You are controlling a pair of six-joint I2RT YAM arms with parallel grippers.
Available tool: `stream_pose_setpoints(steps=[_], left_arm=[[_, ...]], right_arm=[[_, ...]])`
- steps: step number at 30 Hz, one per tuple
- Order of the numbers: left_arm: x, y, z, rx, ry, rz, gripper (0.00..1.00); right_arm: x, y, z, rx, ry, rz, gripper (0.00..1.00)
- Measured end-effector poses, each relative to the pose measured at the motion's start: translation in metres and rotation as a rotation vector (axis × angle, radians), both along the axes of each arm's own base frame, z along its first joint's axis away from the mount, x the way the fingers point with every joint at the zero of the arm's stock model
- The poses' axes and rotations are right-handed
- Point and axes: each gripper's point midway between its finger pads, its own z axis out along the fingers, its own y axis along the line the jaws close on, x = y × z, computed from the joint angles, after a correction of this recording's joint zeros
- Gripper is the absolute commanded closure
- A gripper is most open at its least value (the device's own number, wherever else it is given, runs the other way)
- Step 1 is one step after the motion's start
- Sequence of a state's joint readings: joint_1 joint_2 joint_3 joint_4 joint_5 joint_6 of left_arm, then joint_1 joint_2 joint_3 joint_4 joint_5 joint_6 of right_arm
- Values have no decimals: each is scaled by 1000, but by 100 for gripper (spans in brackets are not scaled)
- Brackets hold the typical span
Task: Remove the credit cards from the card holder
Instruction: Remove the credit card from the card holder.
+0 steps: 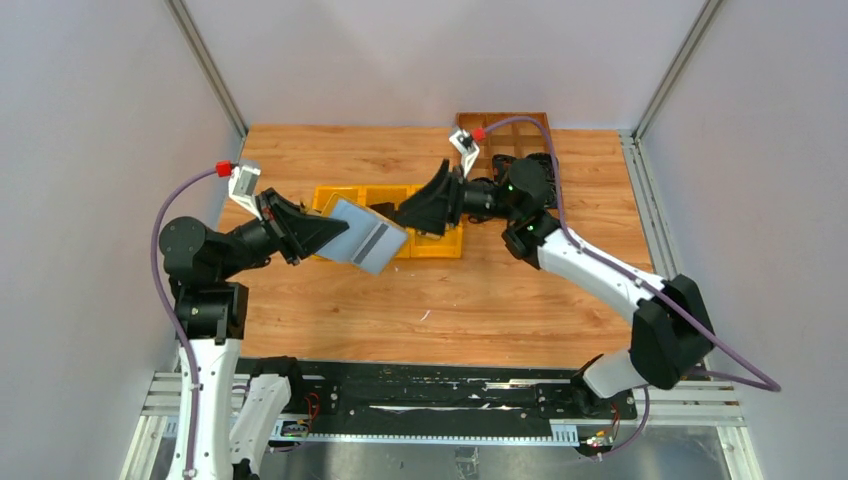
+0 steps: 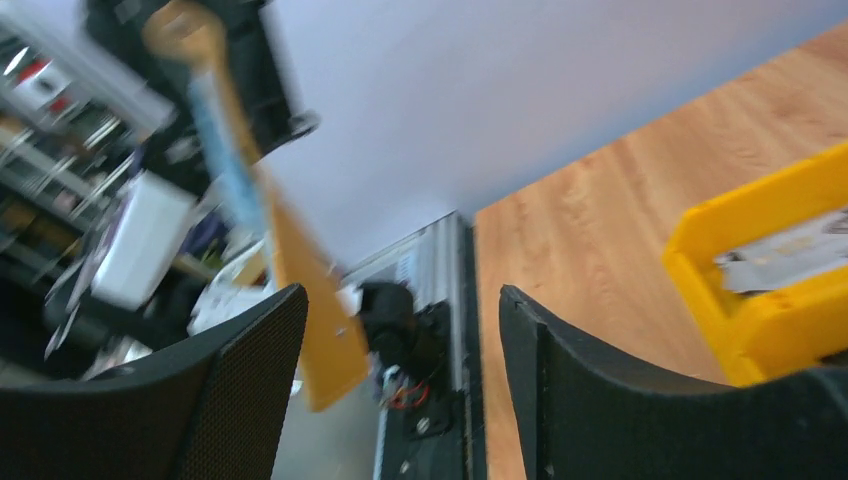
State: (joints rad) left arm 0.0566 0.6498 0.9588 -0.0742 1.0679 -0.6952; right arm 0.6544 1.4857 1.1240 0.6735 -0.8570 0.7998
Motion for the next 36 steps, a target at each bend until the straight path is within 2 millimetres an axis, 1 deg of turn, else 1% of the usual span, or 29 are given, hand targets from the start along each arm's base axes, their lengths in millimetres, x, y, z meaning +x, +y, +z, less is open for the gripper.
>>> stream_pose_setpoints(steps=[1,2,5,7,9,11,14,22,24,27,31,33,35,36], left_arm=[[5,0,-3,-14,26,-1,100],[12,0,-6,-33,63,-3,100],[25,0,-8,-81,138,1,100],[32,1,-8,-105,170,4,100],[34,1,-6,-123,186,3,100],[33,0,-3,-129,179,0,100],[28,0,2,-131,154,-3,100],[18,-2,7,-123,123,-29,100],[16,-3,6,-118,123,-41,100],[13,-4,6,-109,113,-54,100],[7,-5,6,-78,68,-70,100],[5,-4,6,-37,15,-53,100],[3,-1,9,19,-44,-21,100],[1,1,11,54,-83,-4,100]], right_arm=[[-10,-4,1,8,-15,27,24],[-29,-11,-2,15,-37,85,23],[-60,-20,-13,25,-45,190,22],[-74,-23,-16,43,-42,239,22],[-82,-24,-10,73,-44,276,22],[-86,-26,0,113,-62,292,22],[-88,-26,7,153,-63,303,21],[-80,-15,6,192,-6,277,21],[-78,-11,9,191,-9,254,24],[-77,-3,13,161,-35,212,42],[-86,13,32,109,-132,163,76],[-93,16,38,84,-178,138,89],[-97,18,37,56,-207,99,95],[-97,19,36,45,-221,80,96]])
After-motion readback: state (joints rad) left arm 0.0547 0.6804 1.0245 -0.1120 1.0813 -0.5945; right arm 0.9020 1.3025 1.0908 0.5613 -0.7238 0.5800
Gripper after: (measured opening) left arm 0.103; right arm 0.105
